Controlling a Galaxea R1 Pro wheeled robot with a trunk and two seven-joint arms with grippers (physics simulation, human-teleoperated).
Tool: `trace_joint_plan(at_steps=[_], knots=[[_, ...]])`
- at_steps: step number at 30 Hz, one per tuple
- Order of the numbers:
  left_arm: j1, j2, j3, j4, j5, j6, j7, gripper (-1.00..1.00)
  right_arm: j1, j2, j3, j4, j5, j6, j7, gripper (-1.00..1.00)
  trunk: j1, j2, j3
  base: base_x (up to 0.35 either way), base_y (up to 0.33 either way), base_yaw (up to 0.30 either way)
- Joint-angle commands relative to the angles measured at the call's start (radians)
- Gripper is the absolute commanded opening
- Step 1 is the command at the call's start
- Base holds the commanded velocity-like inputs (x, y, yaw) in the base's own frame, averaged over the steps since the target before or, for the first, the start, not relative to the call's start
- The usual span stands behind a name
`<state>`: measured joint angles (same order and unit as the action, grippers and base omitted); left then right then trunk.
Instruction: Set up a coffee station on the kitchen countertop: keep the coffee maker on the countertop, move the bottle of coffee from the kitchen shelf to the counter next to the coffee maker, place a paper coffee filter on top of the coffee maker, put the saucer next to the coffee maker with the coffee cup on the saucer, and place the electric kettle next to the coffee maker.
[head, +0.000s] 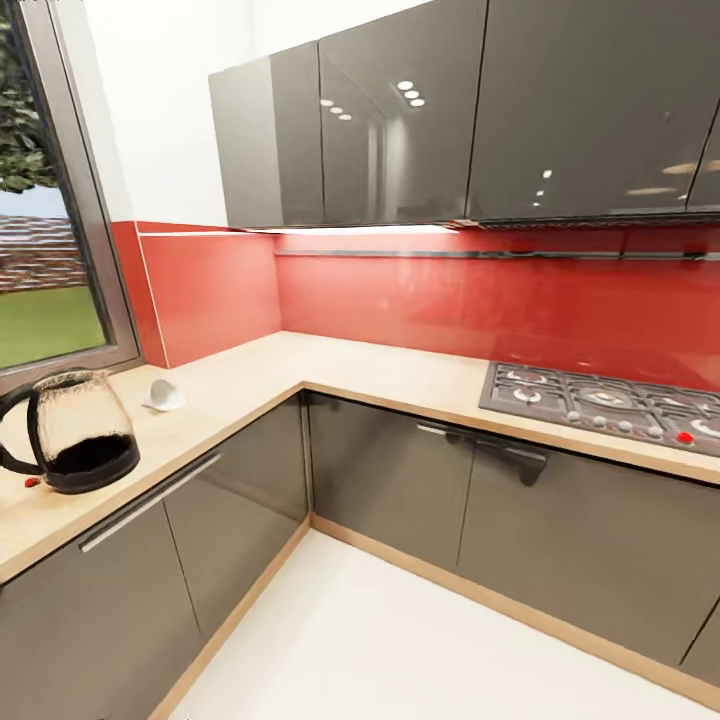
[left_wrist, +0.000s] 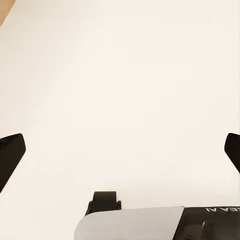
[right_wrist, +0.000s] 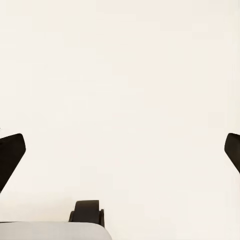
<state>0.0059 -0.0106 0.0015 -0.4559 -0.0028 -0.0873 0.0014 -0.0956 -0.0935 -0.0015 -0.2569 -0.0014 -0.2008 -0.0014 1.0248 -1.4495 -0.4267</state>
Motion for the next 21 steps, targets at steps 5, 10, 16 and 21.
trace_joint_plan(at_steps=[5, 10, 16, 21], knots=[[0.0, 0.0, 0.001, -0.001, 0.0, -0.002, 0.0, 1.0, 0.0, 0.0, 0.0, 0.001, 0.0, -0.003, 0.0, 1.0, 0.0, 0.0, -0.001, 0.047, -0.036, 0.261], [0.0, 0.0, 0.0, -0.001, 0.0, -0.002, -0.001, 1.0, 0.0, 0.0, 0.001, 0.001, 0.0, -0.003, 0.0, 1.0, 0.0, 0.0, -0.001, 0.014, -0.011, 0.268], [0.0, 0.0, 0.0, -0.001, 0.0, -0.001, 0.0, 1.0, 0.0, 0.0, 0.001, 0.001, 0.001, -0.003, 0.0, 1.0, 0.0, 0.0, -0.001, 0.063, -0.052, 0.178], [0.0, 0.0, 0.0, -0.001, 0.0, -0.001, 0.0, 1.0, 0.0, -0.001, 0.001, 0.001, 0.004, -0.003, 0.002, 1.0, 0.0, 0.0, -0.001, 0.202, -0.168, 0.033]])
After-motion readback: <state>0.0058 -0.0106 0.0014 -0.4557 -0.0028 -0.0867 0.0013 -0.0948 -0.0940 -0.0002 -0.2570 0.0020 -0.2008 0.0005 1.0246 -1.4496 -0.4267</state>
